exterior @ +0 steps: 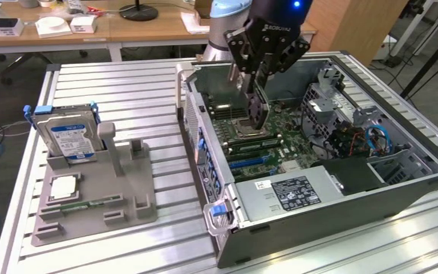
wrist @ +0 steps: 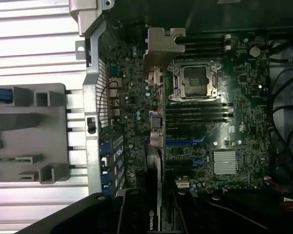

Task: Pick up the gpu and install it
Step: 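Pick up the gpu and move the gpu toward the slot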

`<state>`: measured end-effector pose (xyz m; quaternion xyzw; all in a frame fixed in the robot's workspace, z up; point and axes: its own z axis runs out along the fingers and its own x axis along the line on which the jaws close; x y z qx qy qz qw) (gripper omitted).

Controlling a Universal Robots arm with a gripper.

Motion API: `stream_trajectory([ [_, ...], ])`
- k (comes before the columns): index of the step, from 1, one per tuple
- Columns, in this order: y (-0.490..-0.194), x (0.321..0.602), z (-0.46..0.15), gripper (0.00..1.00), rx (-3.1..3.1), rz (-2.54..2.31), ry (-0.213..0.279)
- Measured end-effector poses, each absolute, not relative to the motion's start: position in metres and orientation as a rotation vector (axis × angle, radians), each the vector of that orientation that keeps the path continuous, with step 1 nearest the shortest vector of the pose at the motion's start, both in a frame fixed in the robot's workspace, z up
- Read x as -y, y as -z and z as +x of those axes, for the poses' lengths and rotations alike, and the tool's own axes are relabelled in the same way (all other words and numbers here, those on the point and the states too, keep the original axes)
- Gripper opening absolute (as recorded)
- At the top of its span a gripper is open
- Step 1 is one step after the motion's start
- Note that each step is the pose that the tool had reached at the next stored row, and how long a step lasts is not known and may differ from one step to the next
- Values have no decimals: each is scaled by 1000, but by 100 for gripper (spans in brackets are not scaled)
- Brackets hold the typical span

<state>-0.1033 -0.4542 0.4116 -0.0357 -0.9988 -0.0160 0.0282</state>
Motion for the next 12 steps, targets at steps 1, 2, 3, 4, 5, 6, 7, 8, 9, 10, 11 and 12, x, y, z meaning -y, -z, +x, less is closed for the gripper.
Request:
stream_trajectory([
  [1,-412,454,-101,26,3083,-110,49],
  [2,-412,454,-98,26,3082,-110,49],
  [3,-412,454,-95,26,3082,-110,49],
  [4,-412,454,-93,26,3082,-110,49],
  [5,-412,454,-91,26,3082,-110,49],
  [6,-412,454,-89,26,3082,-110,49],
  [7,-412,454,-87,26,3081,-110,49],
  [8,-412,454,-85,26,3081,-110,49],
  [9,-412,454,-83,26,3081,-110,49],
  [10,-412,454,-81,26,3081,-110,49],
  [11,-412,454,-79,26,3081,-110,49],
  [12,-412,454,-77,26,3081,-110,49],
])
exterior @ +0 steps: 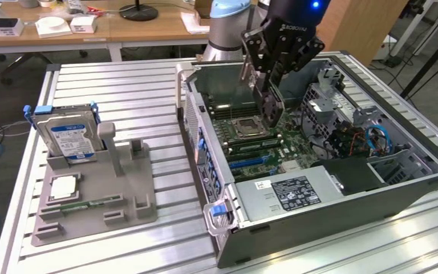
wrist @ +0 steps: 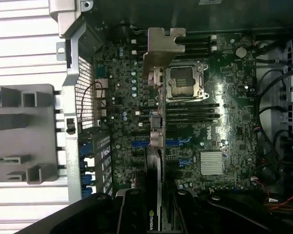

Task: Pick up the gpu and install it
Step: 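Pick up the gpu and move the gpu toward the slot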

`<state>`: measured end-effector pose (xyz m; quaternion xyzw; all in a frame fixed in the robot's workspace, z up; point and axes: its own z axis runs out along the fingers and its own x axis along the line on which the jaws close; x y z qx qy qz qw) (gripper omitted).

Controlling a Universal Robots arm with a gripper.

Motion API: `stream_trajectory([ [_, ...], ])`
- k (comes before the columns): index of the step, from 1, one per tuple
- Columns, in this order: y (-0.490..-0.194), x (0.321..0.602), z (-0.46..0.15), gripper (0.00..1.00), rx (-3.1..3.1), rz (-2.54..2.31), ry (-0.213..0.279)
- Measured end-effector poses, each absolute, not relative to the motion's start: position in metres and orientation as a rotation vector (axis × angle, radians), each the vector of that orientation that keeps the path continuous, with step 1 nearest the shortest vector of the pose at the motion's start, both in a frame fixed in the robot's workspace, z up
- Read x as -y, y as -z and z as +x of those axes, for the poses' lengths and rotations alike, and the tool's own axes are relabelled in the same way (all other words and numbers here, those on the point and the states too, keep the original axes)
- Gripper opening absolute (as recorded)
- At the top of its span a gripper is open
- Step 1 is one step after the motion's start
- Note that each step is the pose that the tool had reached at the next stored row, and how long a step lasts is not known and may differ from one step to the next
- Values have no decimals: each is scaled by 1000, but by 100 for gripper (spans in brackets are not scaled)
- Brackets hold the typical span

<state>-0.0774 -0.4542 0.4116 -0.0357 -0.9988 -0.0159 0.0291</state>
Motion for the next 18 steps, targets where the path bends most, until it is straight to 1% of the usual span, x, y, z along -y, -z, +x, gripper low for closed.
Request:
stream_trajectory([
  [18,-412,454,-34,26,3078,-110,49],
])
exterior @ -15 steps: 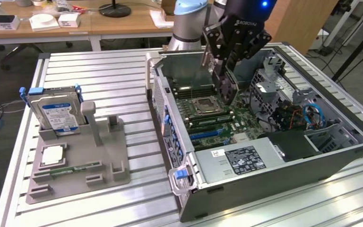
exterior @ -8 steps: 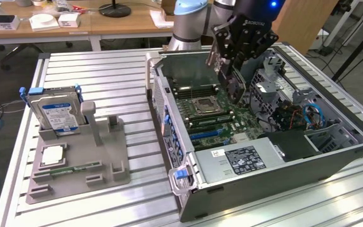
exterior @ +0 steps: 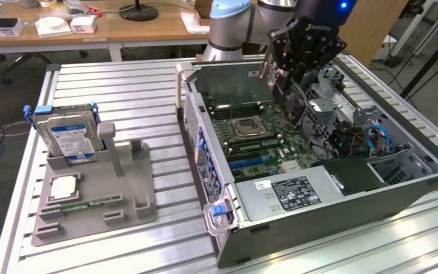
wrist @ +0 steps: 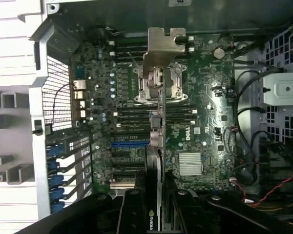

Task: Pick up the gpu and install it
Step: 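Pick up the gpu and move the gpu toward the slot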

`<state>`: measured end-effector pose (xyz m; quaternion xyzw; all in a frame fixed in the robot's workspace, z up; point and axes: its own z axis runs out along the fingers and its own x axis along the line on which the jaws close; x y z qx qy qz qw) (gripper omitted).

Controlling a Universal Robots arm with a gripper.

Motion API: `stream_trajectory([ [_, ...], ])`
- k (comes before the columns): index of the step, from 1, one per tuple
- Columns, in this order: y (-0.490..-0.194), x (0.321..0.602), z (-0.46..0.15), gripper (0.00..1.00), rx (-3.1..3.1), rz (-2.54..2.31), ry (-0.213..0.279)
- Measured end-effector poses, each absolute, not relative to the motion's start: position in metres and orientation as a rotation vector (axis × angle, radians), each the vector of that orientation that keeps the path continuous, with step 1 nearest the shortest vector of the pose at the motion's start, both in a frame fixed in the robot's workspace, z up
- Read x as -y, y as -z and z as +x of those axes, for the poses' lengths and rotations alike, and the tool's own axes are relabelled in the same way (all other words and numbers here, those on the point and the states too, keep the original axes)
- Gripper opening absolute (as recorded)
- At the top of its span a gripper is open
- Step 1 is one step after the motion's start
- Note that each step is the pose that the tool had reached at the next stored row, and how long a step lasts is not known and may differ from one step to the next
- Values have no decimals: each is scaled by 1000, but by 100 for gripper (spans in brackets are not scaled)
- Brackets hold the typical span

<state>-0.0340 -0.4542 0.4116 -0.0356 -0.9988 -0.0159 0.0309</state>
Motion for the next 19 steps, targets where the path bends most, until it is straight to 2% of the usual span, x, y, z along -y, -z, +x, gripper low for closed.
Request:
stream_trajectory([
  [19,-412,454,6,26,3074,-110,49],
])
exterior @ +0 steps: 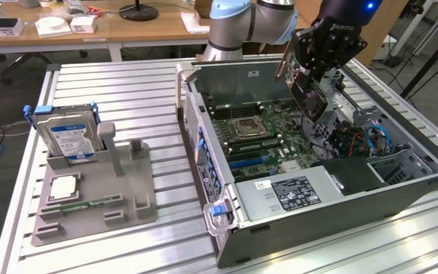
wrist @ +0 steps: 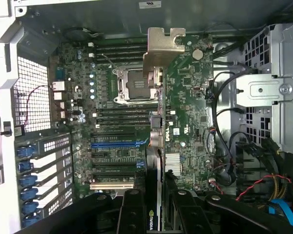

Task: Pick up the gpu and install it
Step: 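Insert the gpu into the slot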

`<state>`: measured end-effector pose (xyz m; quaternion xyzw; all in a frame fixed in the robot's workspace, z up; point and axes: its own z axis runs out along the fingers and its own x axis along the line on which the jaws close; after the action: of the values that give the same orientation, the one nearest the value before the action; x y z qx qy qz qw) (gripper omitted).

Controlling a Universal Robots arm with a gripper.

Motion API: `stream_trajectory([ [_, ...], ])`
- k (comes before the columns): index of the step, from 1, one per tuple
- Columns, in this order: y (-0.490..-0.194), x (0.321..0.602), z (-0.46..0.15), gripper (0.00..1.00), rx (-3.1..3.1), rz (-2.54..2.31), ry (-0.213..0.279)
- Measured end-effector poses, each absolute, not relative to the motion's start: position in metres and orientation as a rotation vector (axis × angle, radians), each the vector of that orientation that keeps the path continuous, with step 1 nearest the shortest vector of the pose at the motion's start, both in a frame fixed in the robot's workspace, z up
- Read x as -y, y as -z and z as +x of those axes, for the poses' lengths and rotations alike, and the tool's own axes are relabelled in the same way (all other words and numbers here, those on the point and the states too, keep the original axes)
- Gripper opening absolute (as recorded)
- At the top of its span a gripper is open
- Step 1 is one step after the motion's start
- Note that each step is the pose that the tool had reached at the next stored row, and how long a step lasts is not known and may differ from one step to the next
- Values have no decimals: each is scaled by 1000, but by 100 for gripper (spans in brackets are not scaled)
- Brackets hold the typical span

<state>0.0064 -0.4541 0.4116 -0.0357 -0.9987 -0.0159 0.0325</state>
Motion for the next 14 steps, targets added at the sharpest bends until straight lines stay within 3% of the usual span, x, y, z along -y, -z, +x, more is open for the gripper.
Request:
stream_trajectory([
  [14,-412,454,6,26,3075,-91,48],
])
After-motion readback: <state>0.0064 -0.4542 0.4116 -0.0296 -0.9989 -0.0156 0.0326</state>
